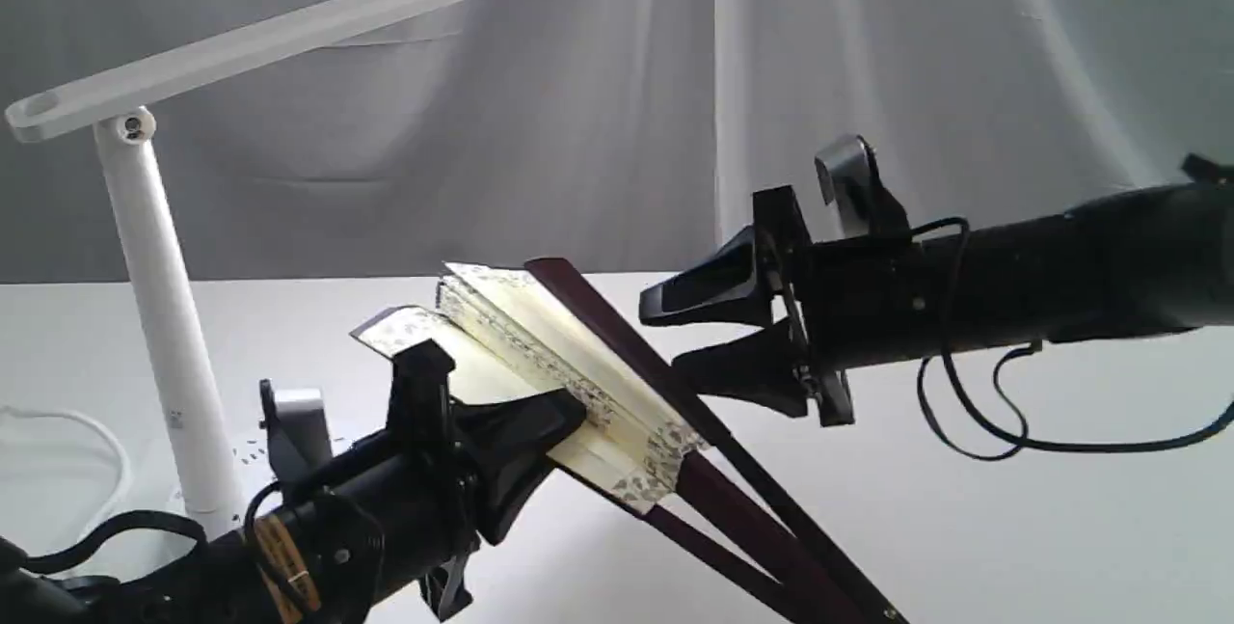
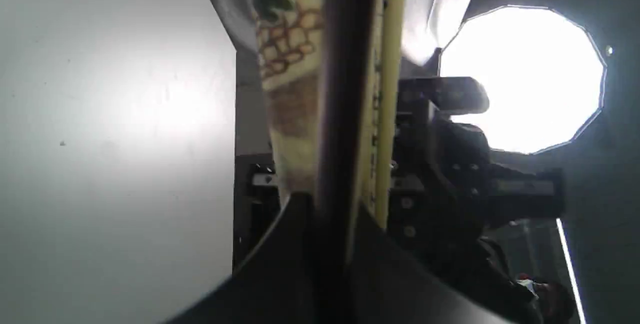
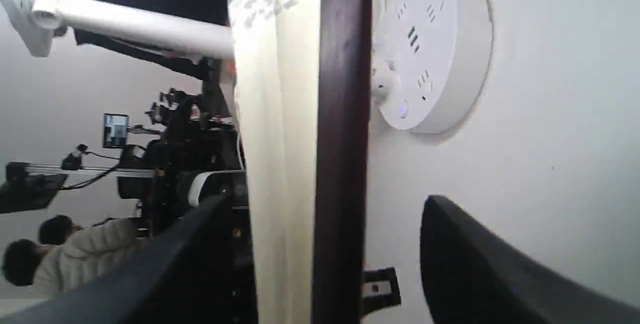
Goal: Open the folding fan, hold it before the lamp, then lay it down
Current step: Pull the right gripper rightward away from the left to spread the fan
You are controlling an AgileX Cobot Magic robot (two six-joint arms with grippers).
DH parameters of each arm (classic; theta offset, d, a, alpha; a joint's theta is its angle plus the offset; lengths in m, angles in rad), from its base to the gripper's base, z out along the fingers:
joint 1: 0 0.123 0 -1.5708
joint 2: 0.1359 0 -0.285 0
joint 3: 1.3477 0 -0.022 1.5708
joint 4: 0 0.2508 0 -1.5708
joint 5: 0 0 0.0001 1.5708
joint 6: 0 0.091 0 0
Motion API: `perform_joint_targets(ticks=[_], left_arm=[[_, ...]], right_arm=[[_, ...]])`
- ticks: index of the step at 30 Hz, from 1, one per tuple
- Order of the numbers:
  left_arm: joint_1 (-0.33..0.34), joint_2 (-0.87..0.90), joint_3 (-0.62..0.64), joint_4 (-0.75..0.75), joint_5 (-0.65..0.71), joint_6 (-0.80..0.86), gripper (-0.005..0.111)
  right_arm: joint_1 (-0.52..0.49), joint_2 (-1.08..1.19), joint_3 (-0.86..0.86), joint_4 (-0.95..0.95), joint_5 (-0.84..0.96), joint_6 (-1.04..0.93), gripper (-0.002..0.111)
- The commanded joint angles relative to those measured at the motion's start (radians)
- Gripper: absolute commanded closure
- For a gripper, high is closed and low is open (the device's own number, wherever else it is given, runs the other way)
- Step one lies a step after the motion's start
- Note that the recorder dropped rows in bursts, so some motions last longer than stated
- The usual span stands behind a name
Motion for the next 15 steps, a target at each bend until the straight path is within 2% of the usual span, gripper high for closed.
perform_joint_targets(ticks=[1, 5, 15], left_arm=[[-0.006, -0.004, -0.002, 0.015, -0.025, -0.013, 0.107], [-0.003, -0.004, -0.002, 0.011, -0.025, -0.021, 0.107], [-0.003, -0.004, -0.002, -0.011, -0.003, -0.024, 0.107]], right_arm=[[-0.001, 0.044, 0.002, 0.115, 0.026, -0.066, 0.055], [-0.001, 0.083, 0.002, 0.182, 0.026, -0.097, 0.058], [-0.001, 0.091, 0.002, 0.182, 0.026, -0.12, 0.066]])
